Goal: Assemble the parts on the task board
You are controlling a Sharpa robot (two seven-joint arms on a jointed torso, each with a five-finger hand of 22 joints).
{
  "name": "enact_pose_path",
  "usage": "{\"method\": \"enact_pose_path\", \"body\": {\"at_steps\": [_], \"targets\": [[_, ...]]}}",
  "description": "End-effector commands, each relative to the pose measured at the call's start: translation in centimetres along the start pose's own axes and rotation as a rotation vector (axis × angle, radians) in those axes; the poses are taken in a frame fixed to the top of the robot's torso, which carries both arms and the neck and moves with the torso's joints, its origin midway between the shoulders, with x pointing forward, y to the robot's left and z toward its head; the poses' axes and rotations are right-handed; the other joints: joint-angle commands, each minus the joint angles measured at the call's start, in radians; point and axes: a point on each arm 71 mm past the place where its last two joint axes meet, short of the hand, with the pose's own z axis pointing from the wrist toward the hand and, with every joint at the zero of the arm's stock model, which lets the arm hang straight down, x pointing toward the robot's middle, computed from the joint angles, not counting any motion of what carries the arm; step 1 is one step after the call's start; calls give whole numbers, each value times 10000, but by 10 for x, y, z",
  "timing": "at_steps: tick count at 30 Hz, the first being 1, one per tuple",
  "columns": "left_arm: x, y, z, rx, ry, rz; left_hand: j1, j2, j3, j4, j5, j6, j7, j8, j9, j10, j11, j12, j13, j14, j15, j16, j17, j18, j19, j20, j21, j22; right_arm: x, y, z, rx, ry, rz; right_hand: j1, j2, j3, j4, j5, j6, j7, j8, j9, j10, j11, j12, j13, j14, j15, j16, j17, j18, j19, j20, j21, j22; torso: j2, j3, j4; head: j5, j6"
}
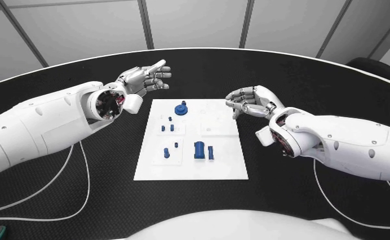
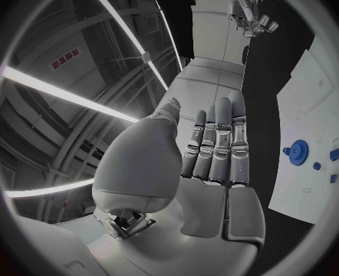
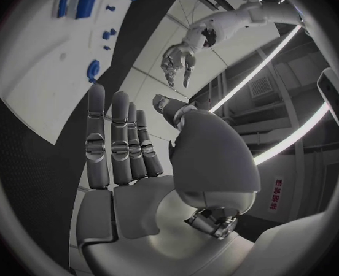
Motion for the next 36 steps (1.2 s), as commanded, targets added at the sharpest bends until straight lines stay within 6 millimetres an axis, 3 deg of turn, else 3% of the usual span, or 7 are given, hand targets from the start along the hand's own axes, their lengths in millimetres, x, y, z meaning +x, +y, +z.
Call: {"method": "enact_pose_path", "body": {"at_steps": [1,22,23,25,26,30,36], "targets": [[-3,3,2,198,-362,-294,259,55,-295,49,-55,-107,106,85,-40,-256,171,-192,-234,-1162,343,-1586,-637,-61,-783,387,-1386,-761,-22,7,14,-104,-699,632,135,16,147,-5,-38,-7,167,-252,-262,11,255,-874,-1221,-803,324,-1290,-721,30,-678,320,-572,-913,-262,-20,-102,131,363],[3,26,27,655,-1515,-902,938,867,-1782,16,-42,-867,-15,-576,-656,-838,784,-2314,-911,-2140,1202,-6761,-1583,-387,-1865,1227,-5584,-2513,-46,9,63,-696,-1652,1265,124,405,-425,13,-26,127,368,-1170,-1446,556,629,-2573,-5086,-806,853,-4194,-3041,129,-1505,960,-553,-4829,-756,19,-58,775,1347],[2,25,25,652,-1481,-918,-3509,763,-1077,-2795,-537,-8573,-1893,-3187,-2735,-9563,-1352,-4146,-1542,-9044,-754,-10485,-2259,-1771,-9164,-1678,-7387,-3154,-49,8,61,-686,-1682,1253,-3543,1993,-5683,-775,-1713,-8666,-1521,-2398,-5915,-2745,-881,-3311,-6239,-3940,-303,-5863,-6814,-1713,-4576,-1279,-1197,-8189,-706,0,-76,724,1308],[2,26,24,663,-1511,-891,-3973,763,-1077,-2795,-537,-8573,-1893,-3187,-2735,-9563,-1352,-4146,-1542,-9044,-754,-10485,-2259,-1771,-9164,-1678,-7387,-3154,-47,9,60,-685,-1702,1284,-3906,1993,-5683,-775,-1713,-8666,-1521,-2398,-5915,-3051,-881,-3311,-6239,-11099,-303,-5863,-6814,-1713,-11804,-1279,-1197,-8189,-675,4,-66,718,1328],[3,26,24,674,-1540,-865,-4348,763,-1077,-2795,-537,-8573,-1893,-3187,-2735,-9563,-1352,-4146,-1542,-9044,-754,-10485,-2259,-1771,-9164,-1678,-7387,-3154,-46,9,60,-684,-1721,1314,-4234,1993,-5683,-775,-1713,-8666,-1521,-2398,-5915,-10294,-881,-3311,-6239,-11099,-303,-5863,-6814,-1713,-11804,-1279,-1197,-8189,-644,7,-57,712,1347],[5,28,21,759,-1748,-668,-5662,763,-1077,-2795,-537,-8573,-1893,-3187,-2735,-9563,-1352,-4146,-1542,-9044,-754,-10485,-2259,-1771,-9164,-1678,-7387,-3154,-36,11,56,-669,-1860,1532,-12101,1993,-5683,-775,-1713,-8666,-1521,-2398,-5915,-10294,-881,-3311,-6239,-11099,-303,-5863,-6814,-1713,-11804,-1279,-1197,-8189,-425,33,11,670,1488],[15,34,8,1126,-2393,19,-13860,763,-1077,-2795,-537,-8573,-1893,-3187,-2735,-9563,-1352,-4146,-1542,-9044,-754,-10485,-2259,-1771,-9164,-1678,-7387,-3154,-5,20,41,-538,-2303,2211,-12101,1993,-5683,-775,-1713,-8666,-1521,-2398,-5915,-10294,-881,-3311,-6239,-11099,-303,-5863,-6814,-1713,-11804,-1279,-1197,-8189,231,111,212,543,1910]]}}
